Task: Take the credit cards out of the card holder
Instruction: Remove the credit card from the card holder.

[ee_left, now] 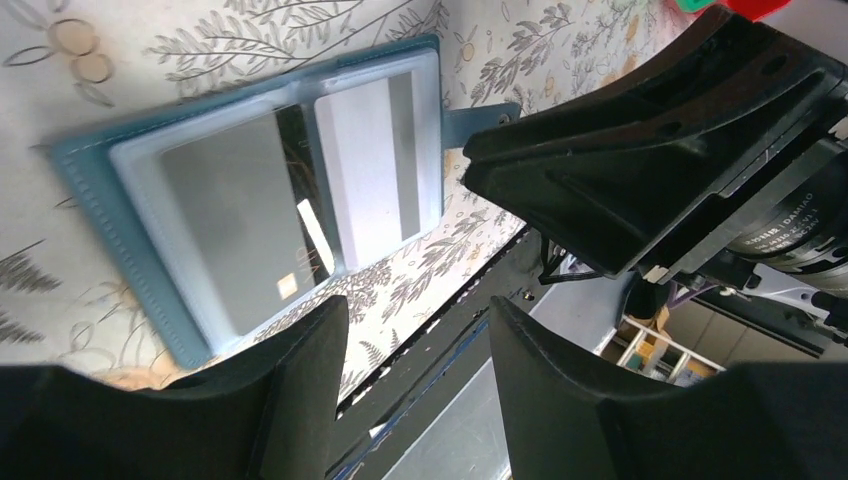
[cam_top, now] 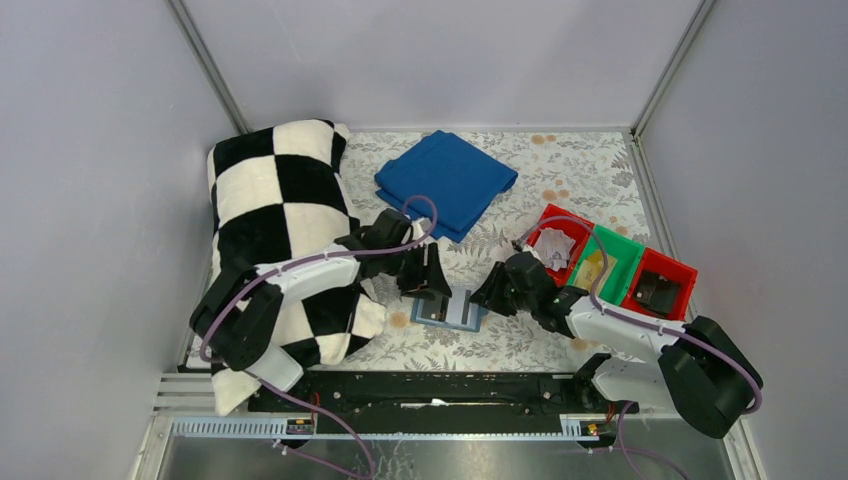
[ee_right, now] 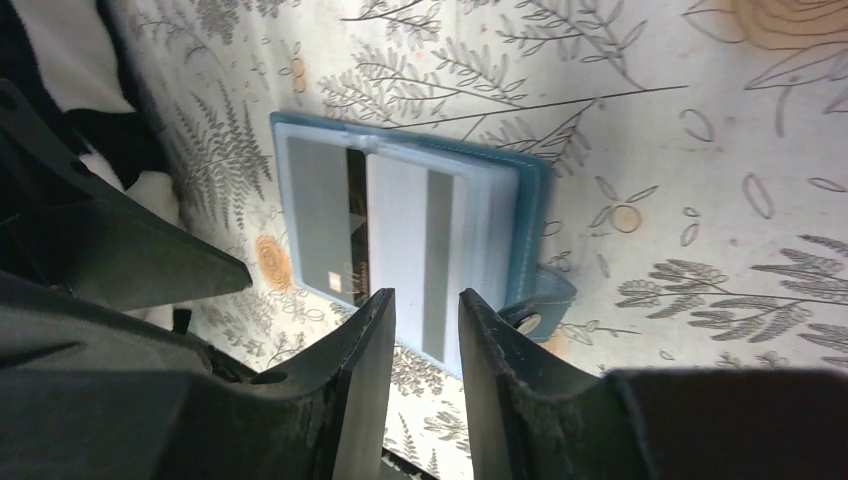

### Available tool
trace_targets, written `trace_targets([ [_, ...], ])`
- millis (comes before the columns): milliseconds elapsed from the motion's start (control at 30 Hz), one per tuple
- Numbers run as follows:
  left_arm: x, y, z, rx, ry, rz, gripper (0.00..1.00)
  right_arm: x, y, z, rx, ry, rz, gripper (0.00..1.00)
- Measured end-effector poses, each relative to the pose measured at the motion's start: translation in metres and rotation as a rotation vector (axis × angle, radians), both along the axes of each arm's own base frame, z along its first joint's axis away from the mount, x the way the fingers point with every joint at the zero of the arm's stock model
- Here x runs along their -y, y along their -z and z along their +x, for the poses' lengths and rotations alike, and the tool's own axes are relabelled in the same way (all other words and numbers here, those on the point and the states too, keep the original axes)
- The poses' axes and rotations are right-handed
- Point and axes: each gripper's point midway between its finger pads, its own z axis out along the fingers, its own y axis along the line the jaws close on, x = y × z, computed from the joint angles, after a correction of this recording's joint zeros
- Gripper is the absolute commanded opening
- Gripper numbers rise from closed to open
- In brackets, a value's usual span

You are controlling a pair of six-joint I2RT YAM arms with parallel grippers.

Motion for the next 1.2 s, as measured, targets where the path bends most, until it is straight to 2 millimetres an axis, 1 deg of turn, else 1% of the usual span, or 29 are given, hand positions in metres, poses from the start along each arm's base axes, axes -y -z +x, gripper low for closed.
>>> trace_targets([
  [67, 0.007, 0.004, -0.001, -0.013, 0.01, -0.013, 0.55, 0.006, 0.003, 0.0, -0.009, 0.008, -0.015, 0.35],
  [167, 0.014, 0.012, -0.001, -0.027, 0.011, -0.027, 0.53, 0.006, 0.006, -0.002, -0.016, -0.002, -0.024, 0.34],
  [333, 0.012, 0.034, -0.003, -0.061, -0.009, -0.008, 0.52, 0.003, 0.014, -0.006, -0.05, -0.028, -0.028, 0.33],
  [467, 0.01, 0.047, -0.004, -0.085, -0.02, 0.012, 0.52, -0.002, 0.016, -0.006, -0.063, -0.045, -0.018, 0.32],
  [733, 0.01, 0.051, -0.004, -0.083, -0.018, 0.019, 0.52, -0.01, 0.017, -0.002, -0.066, -0.062, 0.001, 0.32],
  [867, 0.009, 0.054, -0.004, -0.09, -0.018, 0.025, 0.52, -0.011, 0.019, -0.003, -0.07, -0.064, 0.002, 0.32],
  [1200, 0.01, 0.054, -0.004, -0.085, -0.015, 0.024, 0.51, -0.01, 0.019, -0.002, -0.068, -0.053, 0.001, 0.31],
])
